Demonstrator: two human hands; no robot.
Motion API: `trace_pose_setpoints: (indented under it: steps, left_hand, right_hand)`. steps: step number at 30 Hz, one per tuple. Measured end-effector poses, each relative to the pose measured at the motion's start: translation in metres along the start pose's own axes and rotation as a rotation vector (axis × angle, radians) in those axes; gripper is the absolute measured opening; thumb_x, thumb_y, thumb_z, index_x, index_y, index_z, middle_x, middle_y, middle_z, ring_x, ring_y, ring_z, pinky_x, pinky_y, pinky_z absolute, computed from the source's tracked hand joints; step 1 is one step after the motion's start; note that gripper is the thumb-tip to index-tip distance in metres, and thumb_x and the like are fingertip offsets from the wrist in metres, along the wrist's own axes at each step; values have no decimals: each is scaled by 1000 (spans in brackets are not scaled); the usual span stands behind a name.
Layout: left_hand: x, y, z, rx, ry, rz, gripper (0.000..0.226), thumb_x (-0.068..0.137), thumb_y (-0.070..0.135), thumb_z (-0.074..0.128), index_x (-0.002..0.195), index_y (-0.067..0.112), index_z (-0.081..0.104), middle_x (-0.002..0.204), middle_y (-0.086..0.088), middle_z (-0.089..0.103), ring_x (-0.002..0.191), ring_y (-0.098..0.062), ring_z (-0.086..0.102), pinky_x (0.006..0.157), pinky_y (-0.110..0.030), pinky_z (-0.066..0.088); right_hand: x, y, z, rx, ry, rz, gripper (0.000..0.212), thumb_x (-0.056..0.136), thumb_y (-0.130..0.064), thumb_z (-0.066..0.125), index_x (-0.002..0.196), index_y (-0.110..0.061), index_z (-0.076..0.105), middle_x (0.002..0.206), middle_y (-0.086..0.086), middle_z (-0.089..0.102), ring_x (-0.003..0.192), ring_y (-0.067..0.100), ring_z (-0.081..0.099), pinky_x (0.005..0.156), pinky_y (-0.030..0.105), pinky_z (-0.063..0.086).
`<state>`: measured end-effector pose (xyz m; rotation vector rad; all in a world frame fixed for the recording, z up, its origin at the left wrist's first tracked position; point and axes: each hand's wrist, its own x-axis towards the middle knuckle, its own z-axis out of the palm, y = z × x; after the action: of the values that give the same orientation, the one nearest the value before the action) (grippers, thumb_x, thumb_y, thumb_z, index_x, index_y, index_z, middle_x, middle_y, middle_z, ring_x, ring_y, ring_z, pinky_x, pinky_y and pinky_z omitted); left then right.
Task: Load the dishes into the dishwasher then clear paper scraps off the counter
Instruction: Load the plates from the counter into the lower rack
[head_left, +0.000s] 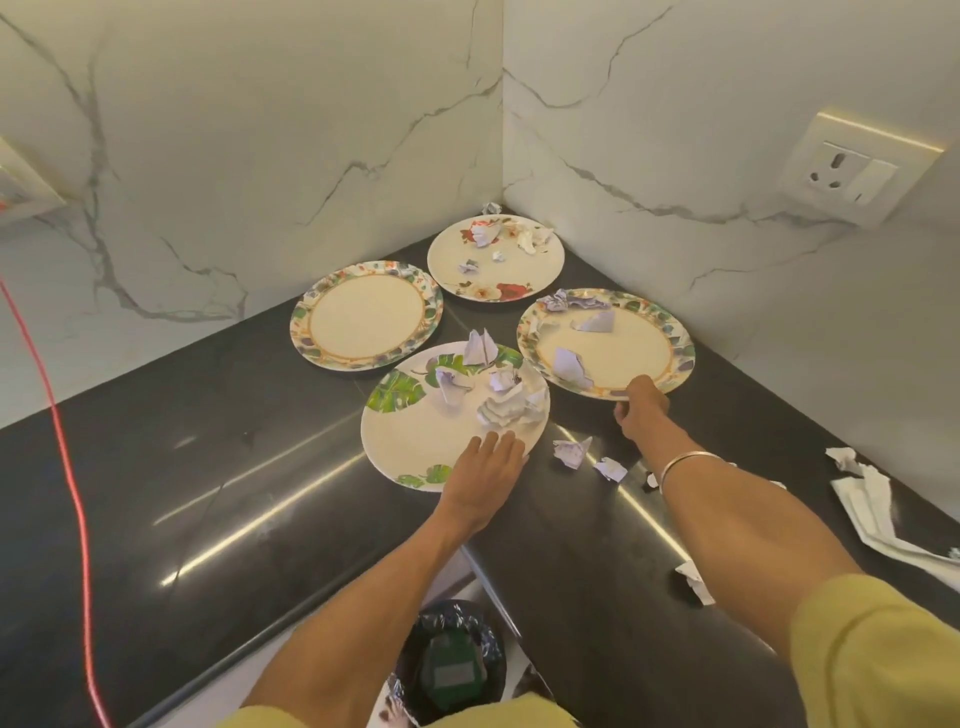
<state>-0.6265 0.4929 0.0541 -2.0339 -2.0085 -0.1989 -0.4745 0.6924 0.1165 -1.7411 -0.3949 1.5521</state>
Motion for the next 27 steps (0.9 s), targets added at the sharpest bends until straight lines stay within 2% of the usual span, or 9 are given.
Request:
trace_pose_setpoints:
  steps: [3,6,10,13,17,20,23,25,27]
  left_hand:
    - [13,-2,-16,-1,36,-29,17,98,27,56,98,13,65,94,-7,68,81,-24,64,68,-34,54]
    - [25,-5,-33,-10,50,-49,15,92,27,66,96,13,66,89,-6,69,76,-22,66,63,-33,56]
    - [37,-9,-49,-59,69,-90,14,91,27,68,95,13,66,89,-6,69,75,-22,66,61,-32,57]
    - [40,-13,-61,-106,56,-95,14,93,25,65,97,12,65,92,-7,69,75,-23,66,62,-34,58]
    - [43,-24,-78,-168,33,-120,29,100,20,36,103,7,61,96,-12,66,79,-28,65,67,-40,56]
    - [50,-36,-94,-268,36,-141,26,105,16,35,117,3,54,112,-15,62,92,-33,65,76,-41,53]
    - [58,-47,-107,-274,37,-205,28,106,17,37,126,1,49,116,-16,63,90,-35,68,69,-40,53]
    - [62,-53,-117,-255,72,-216,28,100,5,47,127,-2,49,112,-20,64,86,-38,70,66,-42,54]
    - [69,-60,-127,-261,87,-213,32,97,-3,47,129,-3,48,113,-22,64,87,-40,70,68,-44,56]
  right_hand:
    - [-5,-12,-9,35,3,33,33,94,-20,52,127,-17,54,97,3,50,75,14,47,61,18,47]
    - [-11,-22,-17,-25,3,-68,31,94,-21,57,124,-13,57,88,2,53,70,11,51,57,15,45]
    - [-22,-35,-21,-98,-12,-251,42,94,-23,64,132,-9,55,105,4,59,78,15,61,62,17,52]
    - [-35,-42,-25,-119,-65,-244,44,93,-18,66,134,-11,52,120,6,61,93,20,67,59,19,54]
    - [-50,-51,-26,-129,-105,-177,44,95,-5,58,138,-9,48,127,12,61,105,32,67,59,33,60]
    - [-56,-54,-29,-255,10,-270,39,97,-3,54,136,-7,46,130,17,59,105,41,65,52,47,60]
    - [-57,-57,-32,-439,120,-478,42,93,-3,53,134,-9,46,130,19,57,100,49,64,44,53,56]
    - [-74,-62,-34,-596,193,-586,39,91,-5,53,130,-5,50,125,21,60,96,49,65,51,51,59]
    - [-101,-67,-34,-760,246,-694,36,91,-5,54,127,1,53,125,24,60,105,46,62,78,51,58]
